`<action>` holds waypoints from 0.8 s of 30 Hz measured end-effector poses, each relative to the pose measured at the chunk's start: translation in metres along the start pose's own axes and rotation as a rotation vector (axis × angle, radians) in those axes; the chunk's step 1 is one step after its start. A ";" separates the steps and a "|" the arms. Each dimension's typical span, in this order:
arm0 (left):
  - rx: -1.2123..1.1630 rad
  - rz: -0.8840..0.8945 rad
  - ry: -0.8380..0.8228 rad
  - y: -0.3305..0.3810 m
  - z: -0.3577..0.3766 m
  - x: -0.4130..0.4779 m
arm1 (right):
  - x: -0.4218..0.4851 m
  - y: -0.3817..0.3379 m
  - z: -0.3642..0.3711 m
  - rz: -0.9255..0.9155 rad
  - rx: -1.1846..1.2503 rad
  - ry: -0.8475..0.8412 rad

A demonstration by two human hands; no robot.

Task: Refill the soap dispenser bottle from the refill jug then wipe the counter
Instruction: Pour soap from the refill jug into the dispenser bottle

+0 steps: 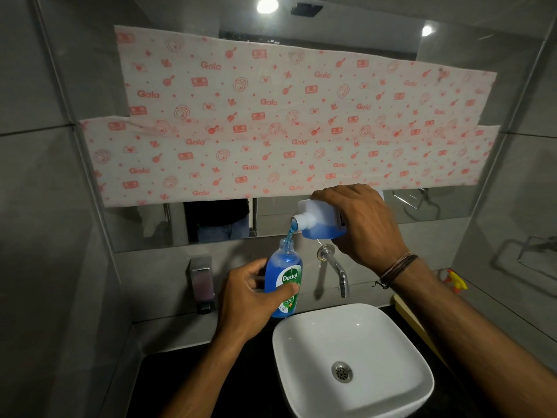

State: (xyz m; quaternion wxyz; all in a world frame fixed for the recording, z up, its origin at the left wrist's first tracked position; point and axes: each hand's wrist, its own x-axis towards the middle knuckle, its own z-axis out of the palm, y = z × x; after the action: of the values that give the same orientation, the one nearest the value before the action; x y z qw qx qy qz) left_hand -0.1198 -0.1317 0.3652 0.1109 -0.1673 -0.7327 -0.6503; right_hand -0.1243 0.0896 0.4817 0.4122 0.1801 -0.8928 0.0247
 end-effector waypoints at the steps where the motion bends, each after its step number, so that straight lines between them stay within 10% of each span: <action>1: 0.002 -0.001 0.000 -0.001 0.000 0.000 | 0.000 0.000 0.000 0.001 -0.004 0.000; 16: -0.008 0.011 0.006 -0.005 0.002 0.002 | -0.013 -0.011 0.001 0.066 0.028 -0.068; 24: -0.027 0.022 -0.039 -0.028 0.021 -0.023 | -0.084 -0.013 0.025 0.508 0.359 -0.139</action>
State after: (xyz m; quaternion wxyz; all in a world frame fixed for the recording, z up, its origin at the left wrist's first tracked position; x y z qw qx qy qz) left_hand -0.1080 -0.1164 0.3282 0.1012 -0.1894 -0.7242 -0.6553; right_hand -0.0882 0.0976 0.4014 0.2923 0.0225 -0.9167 0.2716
